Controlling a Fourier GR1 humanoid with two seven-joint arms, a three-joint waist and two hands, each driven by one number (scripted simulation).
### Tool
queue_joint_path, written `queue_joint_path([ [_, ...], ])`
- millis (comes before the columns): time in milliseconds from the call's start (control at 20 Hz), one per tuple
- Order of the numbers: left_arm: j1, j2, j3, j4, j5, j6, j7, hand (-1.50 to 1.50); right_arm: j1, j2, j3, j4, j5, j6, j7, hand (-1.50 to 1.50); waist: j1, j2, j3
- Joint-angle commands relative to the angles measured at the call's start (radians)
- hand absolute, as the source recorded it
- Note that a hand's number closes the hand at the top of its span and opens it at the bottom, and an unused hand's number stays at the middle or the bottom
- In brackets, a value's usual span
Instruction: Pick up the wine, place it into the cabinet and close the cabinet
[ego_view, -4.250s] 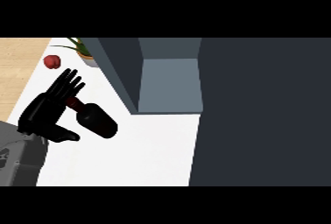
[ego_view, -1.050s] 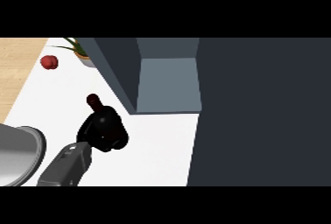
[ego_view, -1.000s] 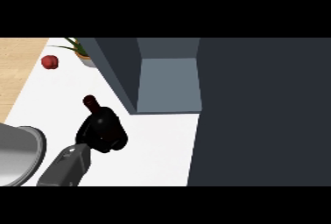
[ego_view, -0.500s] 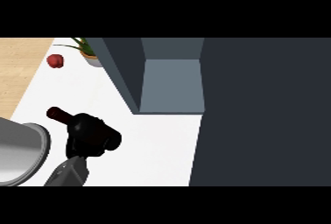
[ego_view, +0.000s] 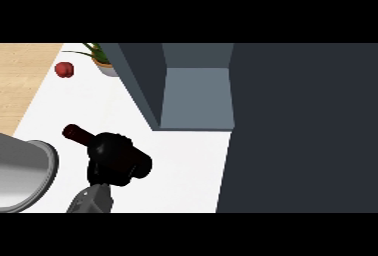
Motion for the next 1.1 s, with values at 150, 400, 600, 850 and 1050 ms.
queue_joint_path([
  [150,0.126,-0.025,-0.31,-0.278,0.148,0.177,0.088,1.5,-0.012,-0.001,-0.013,-0.051,-0.086,-0.002,0.051,-1.5,-0.005,0.001,-0.001],
  [400,0.19,-0.026,-0.49,-0.477,0.234,0.364,0.165,1.5,0.068,0.048,0.079,-0.065,0.02,-0.006,-0.008,-1.5,-0.009,0.003,-0.001],
  [600,0.228,-0.026,-0.554,-0.608,0.248,0.495,0.246,1.5,0.024,0.011,-0.034,-0.004,-0.077,0.022,-0.032,-1.5,-0.007,0.004,-0.001],
  [850,0.147,-0.026,-0.665,-0.541,0.367,0.63,0.175,1.5,0.122,0.044,0.052,-0.027,-0.011,0.041,-0.093,-1.5,-0.013,0.005,-0.001],
  [1050,0.176,-0.026,-0.641,-0.468,0.373,0.568,0.127,1.5,0.014,-0.03,-0.092,-0.003,-0.152,0.054,-0.015,-1.5,-0.01,0.006,-0.001],
])
